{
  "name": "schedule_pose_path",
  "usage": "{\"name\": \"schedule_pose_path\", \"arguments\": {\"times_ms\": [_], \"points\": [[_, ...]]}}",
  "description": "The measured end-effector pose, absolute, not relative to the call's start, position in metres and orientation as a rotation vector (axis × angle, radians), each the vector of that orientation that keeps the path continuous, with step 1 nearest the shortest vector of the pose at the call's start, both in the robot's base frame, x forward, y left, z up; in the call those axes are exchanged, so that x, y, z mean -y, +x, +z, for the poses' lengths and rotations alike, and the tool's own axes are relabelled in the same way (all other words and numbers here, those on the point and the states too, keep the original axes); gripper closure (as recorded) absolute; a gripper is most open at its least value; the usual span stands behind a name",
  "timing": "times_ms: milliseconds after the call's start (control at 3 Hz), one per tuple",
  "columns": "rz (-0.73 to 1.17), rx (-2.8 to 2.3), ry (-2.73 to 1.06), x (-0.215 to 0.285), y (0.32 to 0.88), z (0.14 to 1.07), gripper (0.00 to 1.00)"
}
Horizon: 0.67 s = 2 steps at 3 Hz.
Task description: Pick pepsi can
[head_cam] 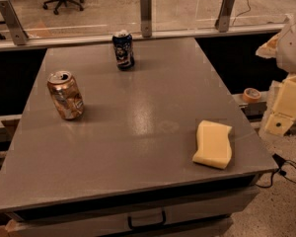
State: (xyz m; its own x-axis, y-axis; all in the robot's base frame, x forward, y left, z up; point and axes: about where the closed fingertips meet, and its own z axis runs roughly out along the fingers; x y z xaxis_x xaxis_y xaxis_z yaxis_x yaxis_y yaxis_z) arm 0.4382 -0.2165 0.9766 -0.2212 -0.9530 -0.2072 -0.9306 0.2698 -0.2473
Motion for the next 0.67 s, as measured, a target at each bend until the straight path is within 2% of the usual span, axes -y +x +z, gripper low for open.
{"name": "schedule_pose_path", "arguments": {"times_ms": [667], "points": [[-0.096, -2.211, -1.730, 0.2134, 0.4421, 0.9766, 0.00]]}}
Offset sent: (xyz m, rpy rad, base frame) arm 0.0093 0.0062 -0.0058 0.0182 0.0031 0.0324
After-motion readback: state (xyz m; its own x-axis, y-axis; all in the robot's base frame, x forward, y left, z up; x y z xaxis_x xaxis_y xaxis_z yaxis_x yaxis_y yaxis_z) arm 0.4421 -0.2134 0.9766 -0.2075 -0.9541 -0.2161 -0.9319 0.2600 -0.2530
